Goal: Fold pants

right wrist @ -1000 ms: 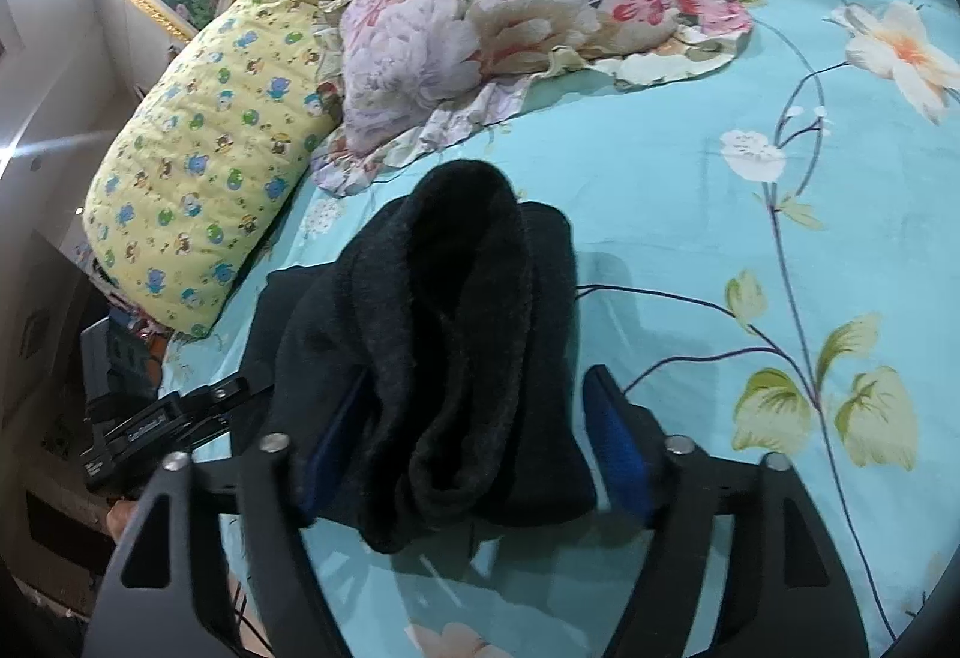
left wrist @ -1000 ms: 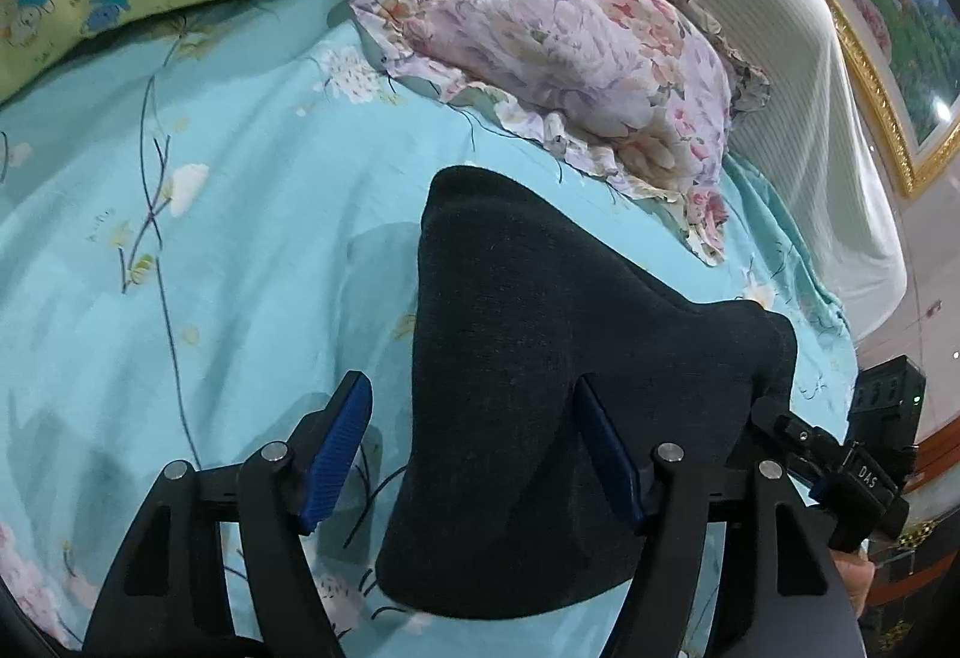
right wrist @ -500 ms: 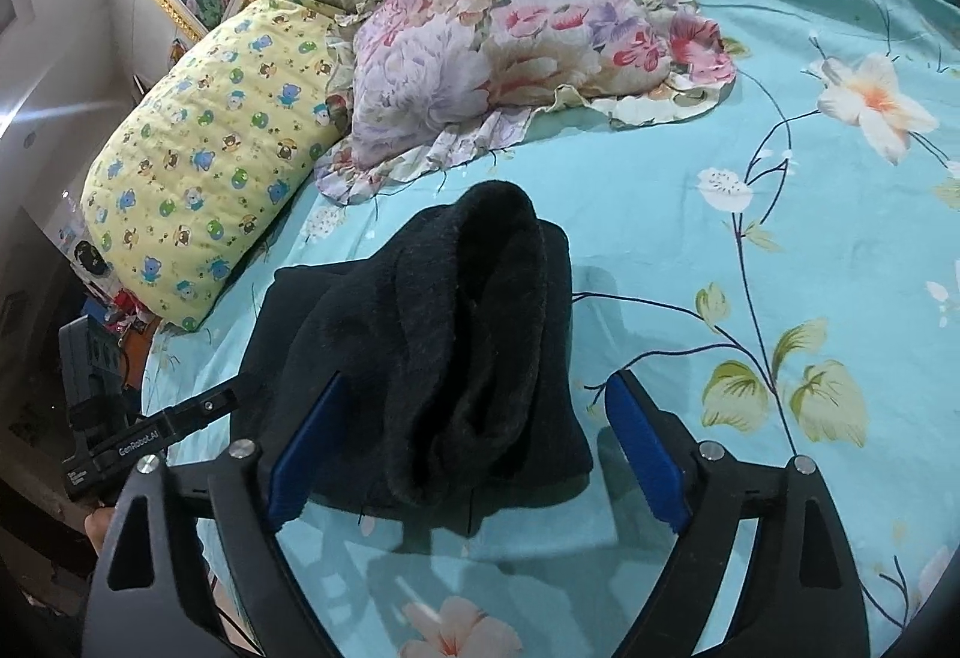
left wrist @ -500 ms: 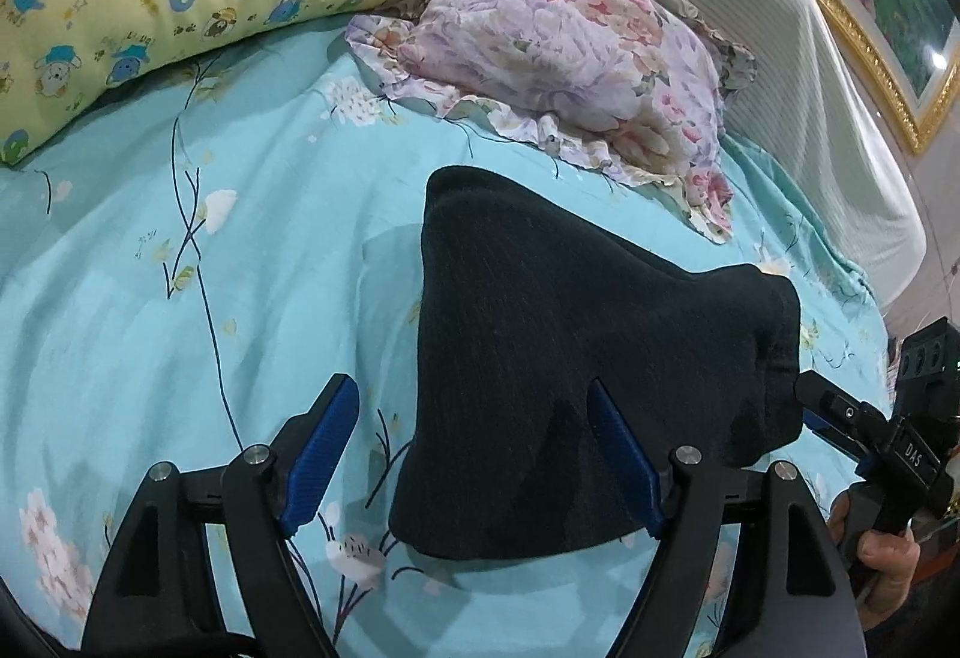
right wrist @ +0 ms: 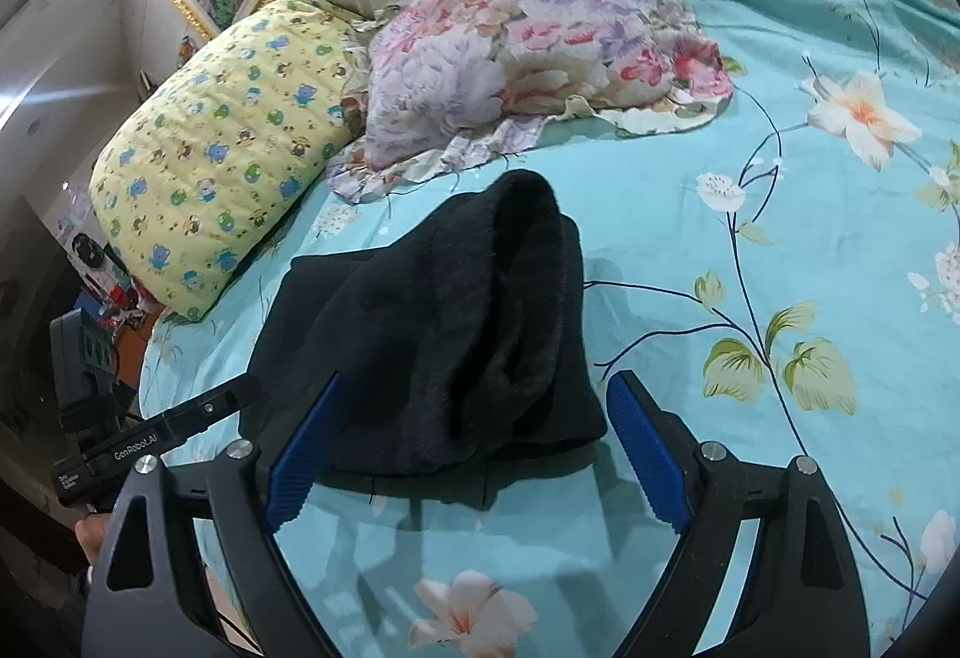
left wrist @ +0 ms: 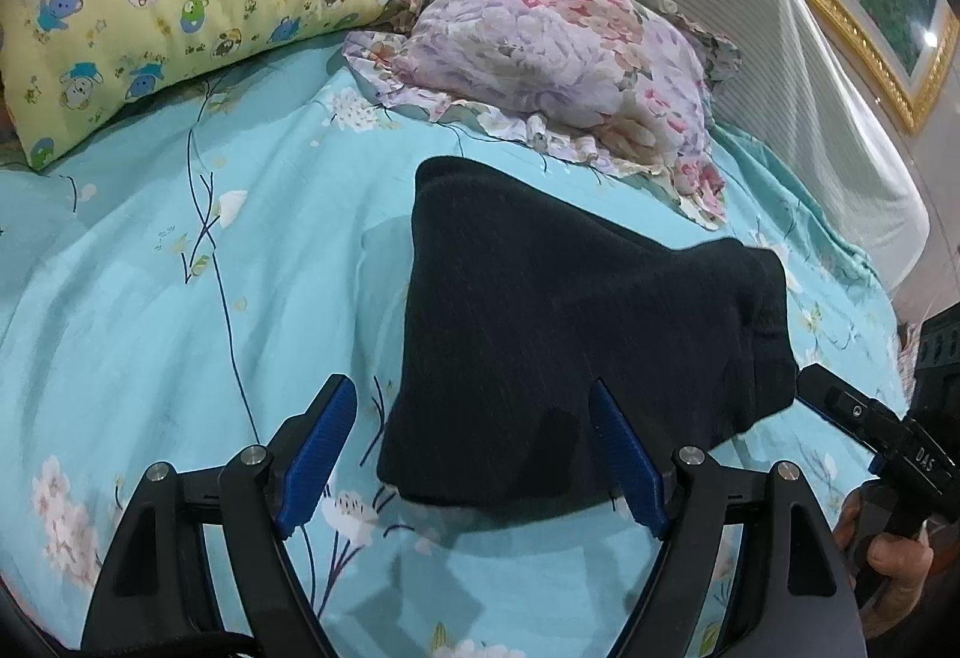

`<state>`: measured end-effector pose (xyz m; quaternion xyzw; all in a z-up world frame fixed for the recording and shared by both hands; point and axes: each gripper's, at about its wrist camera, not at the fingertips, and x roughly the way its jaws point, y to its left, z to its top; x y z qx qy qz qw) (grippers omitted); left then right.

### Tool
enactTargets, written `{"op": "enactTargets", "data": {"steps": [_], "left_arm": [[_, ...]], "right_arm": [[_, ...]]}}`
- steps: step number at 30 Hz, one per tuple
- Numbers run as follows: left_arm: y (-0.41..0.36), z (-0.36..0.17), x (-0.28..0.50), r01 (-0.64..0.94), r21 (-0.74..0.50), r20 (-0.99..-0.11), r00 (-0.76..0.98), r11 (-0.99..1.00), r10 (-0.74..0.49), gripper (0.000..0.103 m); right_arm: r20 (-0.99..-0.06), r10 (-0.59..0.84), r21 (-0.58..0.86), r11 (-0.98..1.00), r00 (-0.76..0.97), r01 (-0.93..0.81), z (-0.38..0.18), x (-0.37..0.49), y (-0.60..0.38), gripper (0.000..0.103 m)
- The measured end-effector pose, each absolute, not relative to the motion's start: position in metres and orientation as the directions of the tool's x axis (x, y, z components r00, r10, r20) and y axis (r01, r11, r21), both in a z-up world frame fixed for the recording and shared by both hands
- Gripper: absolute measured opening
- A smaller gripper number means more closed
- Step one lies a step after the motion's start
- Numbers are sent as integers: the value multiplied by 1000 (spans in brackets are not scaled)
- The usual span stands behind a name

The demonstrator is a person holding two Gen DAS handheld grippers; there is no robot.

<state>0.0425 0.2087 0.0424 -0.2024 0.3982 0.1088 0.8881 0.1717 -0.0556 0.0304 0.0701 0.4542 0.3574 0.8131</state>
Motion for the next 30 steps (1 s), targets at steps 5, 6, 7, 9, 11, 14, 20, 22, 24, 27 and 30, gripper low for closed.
{"op": "enactTargets", "data": {"steps": [5,6,7,9,11,14,20,22,24,27,30], "left_arm": [[196,38,34,-344,-249,-757,652,905,40,81],[194,38,33,-343,-239,-758,651,908,46,81],[190,38,30,-345,-218,-759,647,913,63,81],[186,37,27,-342,-196,-759,647,919,79,81],[182,37,22,-342,-167,-757,645,925,102,81],[177,36,16,-346,-135,-750,648,929,132,81],[165,31,9,-337,-54,-739,646,940,189,83],[163,27,8,-330,-55,-742,645,942,183,83],[161,23,8,-331,-53,-748,638,942,182,83],[159,19,9,-337,-37,-757,624,941,194,84],[158,15,11,-339,-28,-767,611,940,197,84]], "right_arm": [[-690,613,359,751,385,-554,33,152,-54,90],[-688,607,343,755,398,-558,34,149,-54,90],[-688,599,323,758,409,-567,34,144,-53,91],[-687,590,291,758,424,-583,34,136,-51,91],[-687,576,252,760,442,-599,35,129,-48,92],[-682,555,184,760,475,-624,36,118,-43,93],[-651,550,116,754,524,-646,35,99,-39,97],[-646,554,114,750,525,-651,32,95,-39,98],[-652,548,106,751,525,-652,29,94,-37,98],[-668,541,93,743,512,-663,22,92,-33,98],[-679,542,96,734,495,-672,17,91,-30,98]]}}
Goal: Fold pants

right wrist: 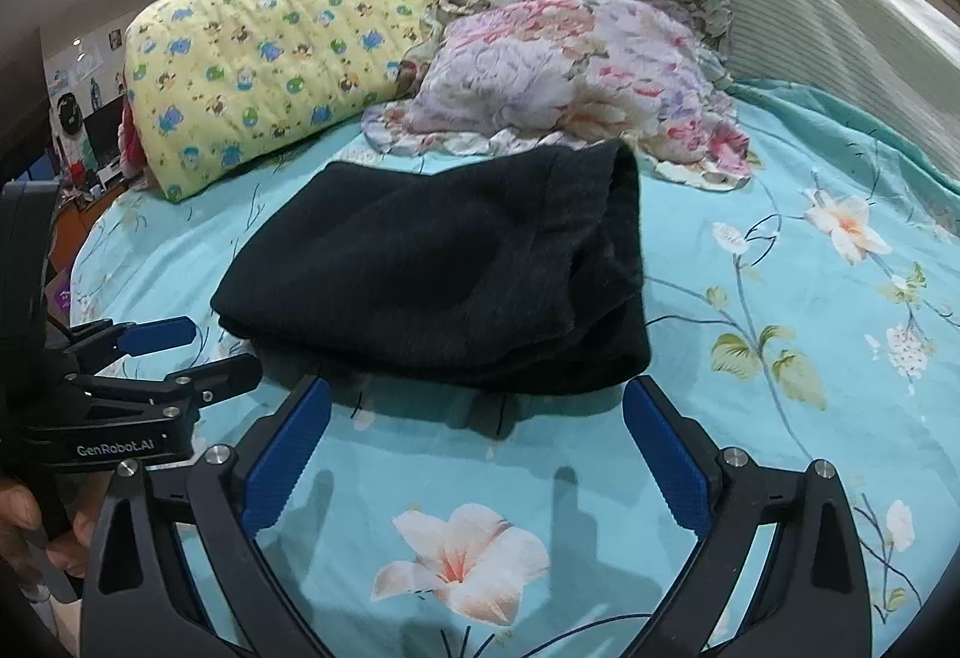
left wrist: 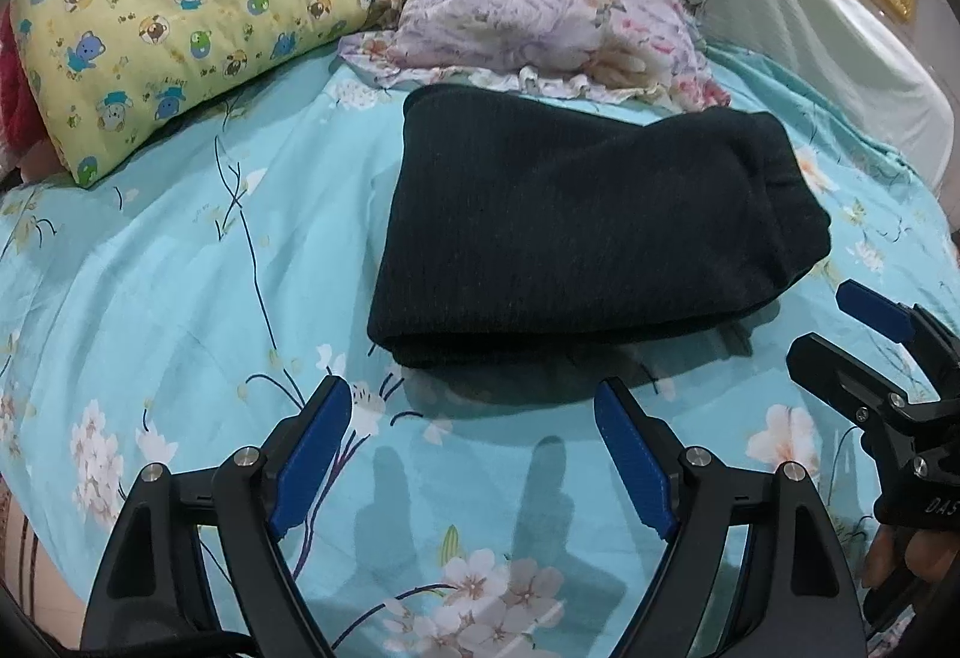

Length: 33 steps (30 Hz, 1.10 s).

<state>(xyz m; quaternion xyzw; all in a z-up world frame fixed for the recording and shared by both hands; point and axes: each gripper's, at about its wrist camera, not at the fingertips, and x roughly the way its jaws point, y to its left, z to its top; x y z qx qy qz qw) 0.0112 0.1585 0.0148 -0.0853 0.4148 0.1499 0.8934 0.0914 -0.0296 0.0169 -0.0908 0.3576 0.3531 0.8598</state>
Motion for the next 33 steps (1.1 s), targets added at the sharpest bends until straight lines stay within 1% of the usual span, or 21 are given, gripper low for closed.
{"op": "enactTargets", "data": {"steps": [13,33], "left_arm": [[162,7,18,-363,-4,-776,589,932,226,84],[156,6,20,-360,7,-773,590,933,234,84]], "right_arm": [[-694,542,108,729,474,-675,6,99,-25,98],[-682,554,128,732,477,-669,6,99,-26,98]]}}
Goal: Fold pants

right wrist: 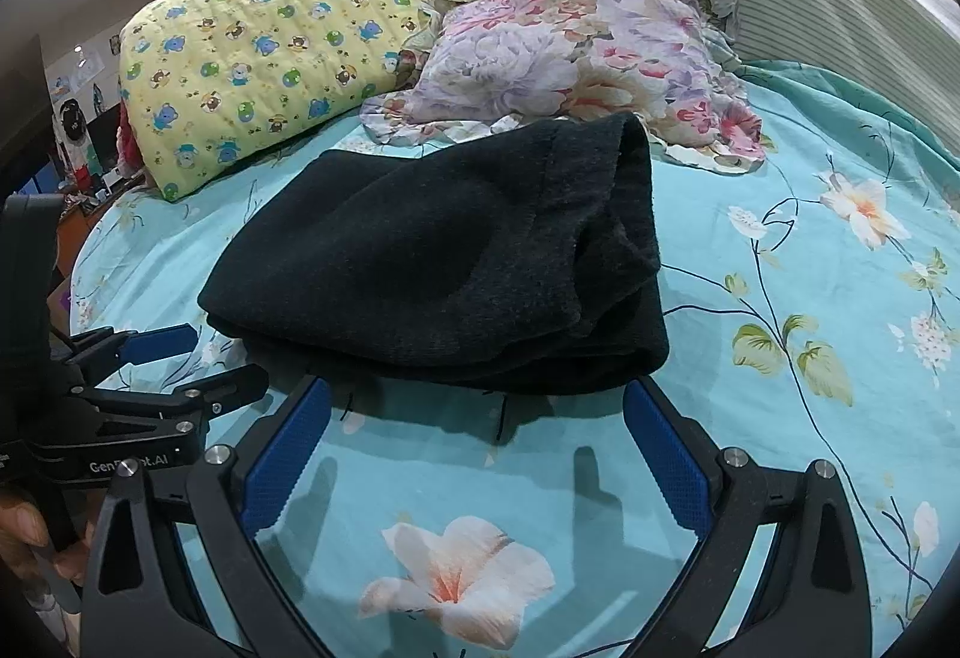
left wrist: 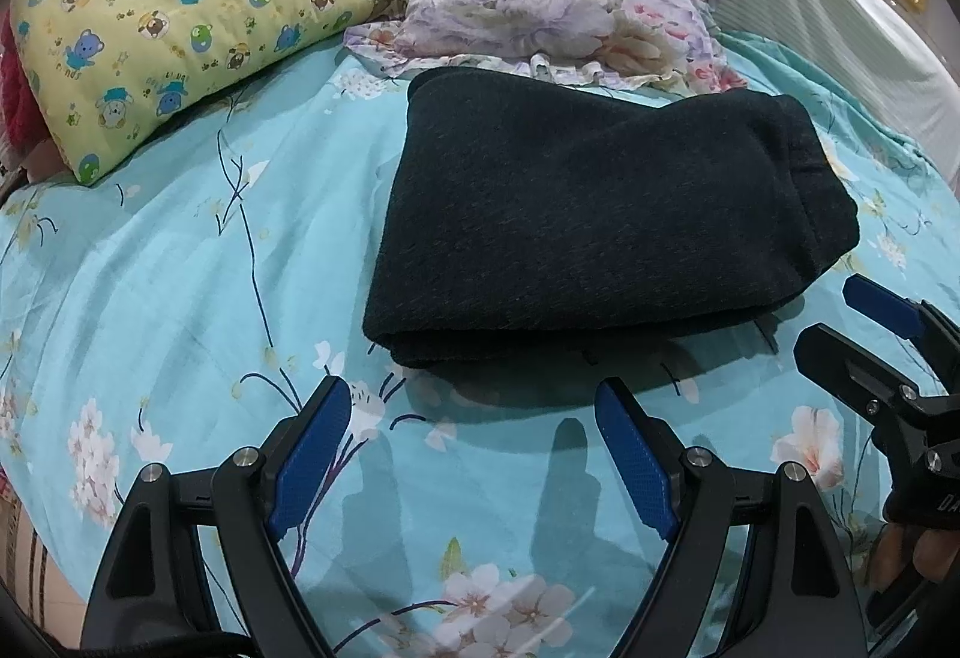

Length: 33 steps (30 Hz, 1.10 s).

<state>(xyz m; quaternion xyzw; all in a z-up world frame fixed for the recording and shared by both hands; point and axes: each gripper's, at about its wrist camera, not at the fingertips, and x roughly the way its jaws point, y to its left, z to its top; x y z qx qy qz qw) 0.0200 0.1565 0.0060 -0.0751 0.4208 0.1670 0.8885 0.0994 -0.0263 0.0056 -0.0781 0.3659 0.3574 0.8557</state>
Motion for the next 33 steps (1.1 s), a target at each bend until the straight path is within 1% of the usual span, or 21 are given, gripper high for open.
{"op": "enactTargets", "data": {"steps": [33], "left_arm": [[157,19,20,-357,-17,-753,619,934,223,84]], "right_arm": [[-665,566,117,723,487,-681,14,95,-20,98]]}}
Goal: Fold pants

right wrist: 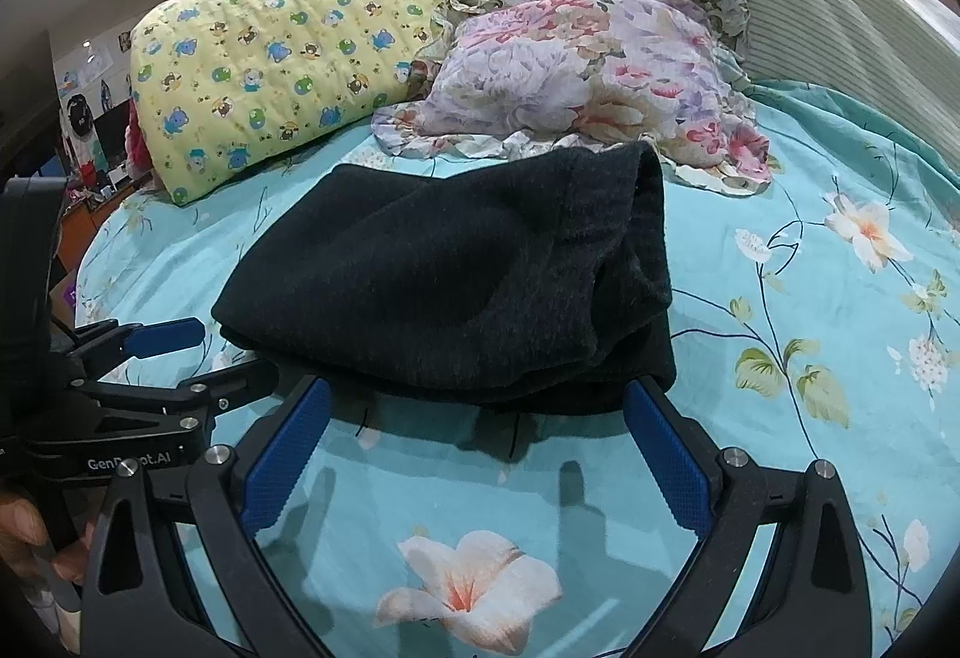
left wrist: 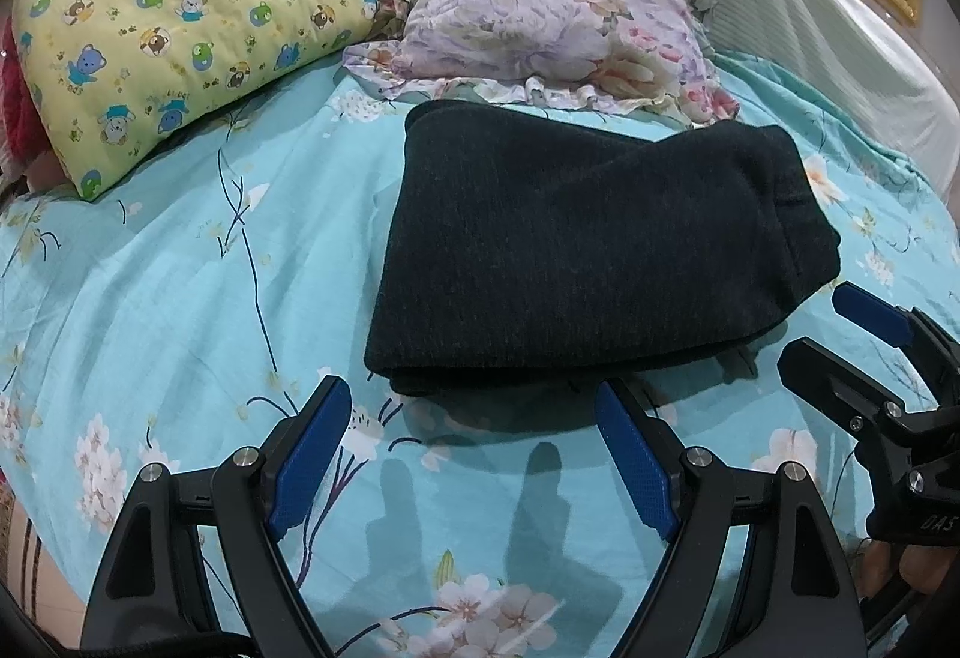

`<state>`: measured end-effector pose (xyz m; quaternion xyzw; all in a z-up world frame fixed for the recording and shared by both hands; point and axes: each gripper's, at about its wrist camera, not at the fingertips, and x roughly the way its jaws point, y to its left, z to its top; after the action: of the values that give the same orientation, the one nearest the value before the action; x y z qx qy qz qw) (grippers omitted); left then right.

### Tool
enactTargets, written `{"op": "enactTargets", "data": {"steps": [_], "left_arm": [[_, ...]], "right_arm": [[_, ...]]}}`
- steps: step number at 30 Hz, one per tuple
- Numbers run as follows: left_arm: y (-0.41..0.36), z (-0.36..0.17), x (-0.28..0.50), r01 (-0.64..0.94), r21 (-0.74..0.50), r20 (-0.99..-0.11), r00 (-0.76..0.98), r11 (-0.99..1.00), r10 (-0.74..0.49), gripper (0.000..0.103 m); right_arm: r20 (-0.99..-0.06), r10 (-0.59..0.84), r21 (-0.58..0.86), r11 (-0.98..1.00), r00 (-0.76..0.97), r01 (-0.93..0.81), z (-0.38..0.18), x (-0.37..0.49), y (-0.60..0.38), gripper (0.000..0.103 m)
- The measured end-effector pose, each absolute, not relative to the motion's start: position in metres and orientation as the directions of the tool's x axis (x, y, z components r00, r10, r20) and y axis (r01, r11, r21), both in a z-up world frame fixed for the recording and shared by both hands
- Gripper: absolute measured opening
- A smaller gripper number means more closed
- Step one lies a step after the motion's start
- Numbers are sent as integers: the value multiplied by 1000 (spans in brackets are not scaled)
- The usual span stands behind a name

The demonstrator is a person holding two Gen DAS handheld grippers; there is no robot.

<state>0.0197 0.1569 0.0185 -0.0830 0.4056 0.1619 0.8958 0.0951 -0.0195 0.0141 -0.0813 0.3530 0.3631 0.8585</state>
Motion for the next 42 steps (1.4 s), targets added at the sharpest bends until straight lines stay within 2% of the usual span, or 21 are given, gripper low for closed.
{"op": "enactTargets", "data": {"steps": [26,42], "left_arm": [[161,43,27,-340,-80,-712,677,937,185,84],[162,46,37,-342,-73,-694,692,937,199,84]], "right_arm": [[-630,573,100,729,524,-677,32,101,-25,98],[-624,578,104,729,526,-677,36,108,-23,98]]}}
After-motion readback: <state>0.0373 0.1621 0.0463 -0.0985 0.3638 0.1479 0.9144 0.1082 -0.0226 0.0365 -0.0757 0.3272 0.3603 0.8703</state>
